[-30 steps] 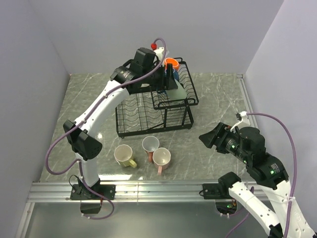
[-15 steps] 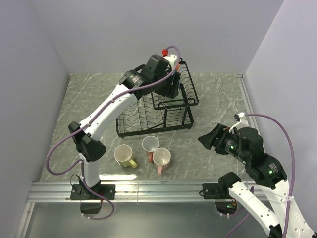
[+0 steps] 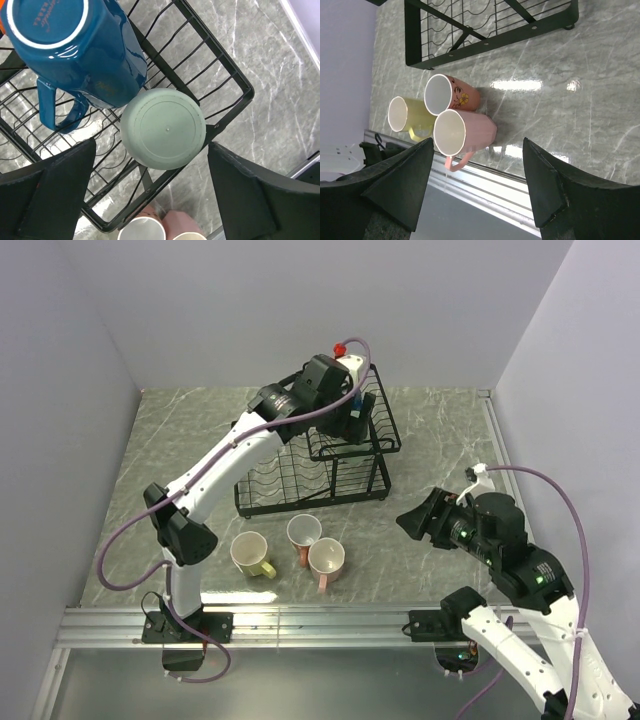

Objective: Load the cups into the dish rack

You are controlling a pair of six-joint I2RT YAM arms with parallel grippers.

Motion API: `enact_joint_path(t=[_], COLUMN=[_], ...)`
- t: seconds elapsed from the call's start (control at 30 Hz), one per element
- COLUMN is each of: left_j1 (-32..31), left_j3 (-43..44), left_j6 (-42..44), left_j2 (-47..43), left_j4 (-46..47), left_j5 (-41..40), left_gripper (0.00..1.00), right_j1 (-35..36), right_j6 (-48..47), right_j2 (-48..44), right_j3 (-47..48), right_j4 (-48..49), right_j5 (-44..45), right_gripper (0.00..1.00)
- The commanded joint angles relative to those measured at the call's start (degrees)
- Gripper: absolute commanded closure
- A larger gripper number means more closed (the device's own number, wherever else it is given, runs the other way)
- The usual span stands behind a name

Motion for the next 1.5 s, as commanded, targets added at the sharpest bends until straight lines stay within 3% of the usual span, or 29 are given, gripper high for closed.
enact_joint_path(t=[0.0, 0.2, 0.33, 0.5, 0.67, 0.77, 1.2, 1.47], left_j1=[-0.25, -0.25, -0.25, 1.41, 6.59, 9.41, 9.94, 9.86], left_j3=[2.04, 1.43, -2.96, -16.83, -33.6, -39.42, -43.57, -44.98], left_j6=[-0.32, -2.34, -3.92, -7.7, -14.8, -18.06, -22.47, -23.7], left_j2=[-4.54, -7.97, -15.07, -25.62, -39.16, -44.18, -50.69, -53.68], left_j4=[1.0, 1.62, 4.24, 8.99, 15.85, 17.26, 13.57, 11.11], left_j5=[-0.59, -1.11, -2.69, -5.59, -0.07, 2.23, 2.76, 2.32], left_gripper=[0.01, 0.01, 0.01, 0.01, 0.01, 0.01, 0.01, 0.02], right_j1=[-0.22, -0.22, -0.22, 2.06, 9.0, 12.6, 22.54, 26.67], right_j6=[-1.63, -3.21, -4.88, -7.78, -7.43, -6.47, -4.71, -2.33], right_j2=[1.0, 2.06, 4.17, 10.56, 17.08, 20.16, 32.73, 38.26], right_j3=[-0.61, -1.14, -1.84, -3.07, -3.16, -3.25, -2.81, -3.25], right_j4=[3.36, 5.03, 6.88, 9.08, 11.45, 14.26, 18.65, 21.39], right_j5=[-0.9, -3.18, -7.48, -13.46, -11.54, -10.48, -0.48, 5.68], right_gripper=[0.22, 0.22, 0.22, 0.22, 0.22, 0.22, 0.22, 0.3])
